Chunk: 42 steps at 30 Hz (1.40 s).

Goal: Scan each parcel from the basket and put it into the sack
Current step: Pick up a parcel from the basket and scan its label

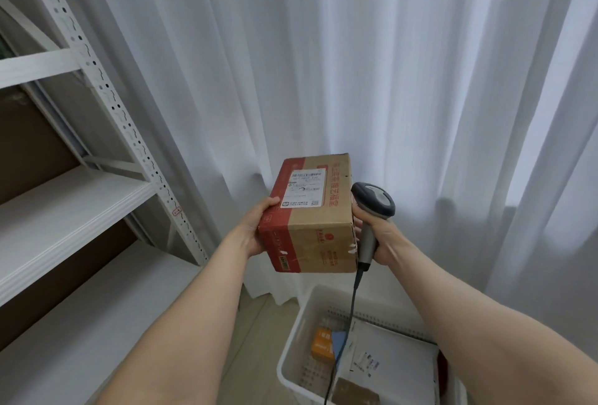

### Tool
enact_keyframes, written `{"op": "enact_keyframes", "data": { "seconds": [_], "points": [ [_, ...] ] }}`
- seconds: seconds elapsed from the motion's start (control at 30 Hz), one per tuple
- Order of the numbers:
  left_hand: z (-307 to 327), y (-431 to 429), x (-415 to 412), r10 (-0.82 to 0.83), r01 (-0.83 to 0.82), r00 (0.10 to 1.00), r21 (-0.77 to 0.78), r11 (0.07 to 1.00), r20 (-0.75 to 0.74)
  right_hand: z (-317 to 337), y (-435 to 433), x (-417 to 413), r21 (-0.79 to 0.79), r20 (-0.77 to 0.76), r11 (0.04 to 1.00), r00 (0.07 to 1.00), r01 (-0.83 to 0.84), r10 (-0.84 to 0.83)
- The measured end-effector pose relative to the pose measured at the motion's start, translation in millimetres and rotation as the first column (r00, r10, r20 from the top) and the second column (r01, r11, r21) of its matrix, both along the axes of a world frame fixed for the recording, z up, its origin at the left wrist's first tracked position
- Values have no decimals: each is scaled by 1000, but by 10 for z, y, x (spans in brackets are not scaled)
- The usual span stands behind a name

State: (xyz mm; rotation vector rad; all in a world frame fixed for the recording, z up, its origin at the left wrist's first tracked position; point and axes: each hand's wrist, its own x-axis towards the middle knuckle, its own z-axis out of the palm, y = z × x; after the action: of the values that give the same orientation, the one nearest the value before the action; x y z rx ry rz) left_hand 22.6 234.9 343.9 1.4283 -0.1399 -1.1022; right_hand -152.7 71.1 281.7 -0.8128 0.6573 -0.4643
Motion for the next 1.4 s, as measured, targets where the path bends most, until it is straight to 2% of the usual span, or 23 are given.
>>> {"op": "enact_keyframes", "data": {
  "seconds": [0.07, 0.2, 0.37, 0.53, 0.67, 0.9, 1.07, 1.17, 1.23, 1.3, 1.4],
  "points": [
    [-54, 1, -21, -1, 1, 998, -3, 1000, -63, 6, -1, 21, -18, 12, 1000, 1000, -1, 1],
    [-172, 50, -29, -23, 28, 998, 87, 996, -52, 42, -10, 29, -105, -46, 994, 999, -23, 18],
    [-241, 109, -51, -45, 49, 997, 57, 997, -65, 67, 1, 17, -130, -87, 990, 995, -52, 41],
    [-286, 83, -66, -34, 38, 995, -35, 999, 97, 165, -26, -4, -99, -153, 989, 984, -107, 91],
    [-242, 70, 5, -152, 163, 944, -14, 987, 292, 190, -49, -43, 38, -117, 986, 979, -162, 165],
    [-211, 139, 51, -91, 83, 990, 76, 994, 107, 220, 16, -15, -44, -61, 984, 984, -173, 170],
    [-265, 228, 22, -102, 85, 983, 114, 990, 152, 211, 115, 74, -142, -117, 984, 989, -106, 89],
    [-342, 236, -24, -5, -15, 969, 80, 997, 248, 236, 193, 183, -313, -282, 948, 948, 57, -150],
    [-409, 264, -11, 32, -46, 948, 39, 998, 316, 322, 253, 209, -339, -301, 934, 928, 109, -218],
    [-457, 320, 14, 26, -38, 934, 26, 999, 357, 434, 321, 201, -284, -268, 959, 959, 13, -92],
    [-492, 397, 45, 40, -54, 925, 26, 998, 379, 589, 472, 207, -275, -272, 942, 956, -191, 114]
  ]
}}
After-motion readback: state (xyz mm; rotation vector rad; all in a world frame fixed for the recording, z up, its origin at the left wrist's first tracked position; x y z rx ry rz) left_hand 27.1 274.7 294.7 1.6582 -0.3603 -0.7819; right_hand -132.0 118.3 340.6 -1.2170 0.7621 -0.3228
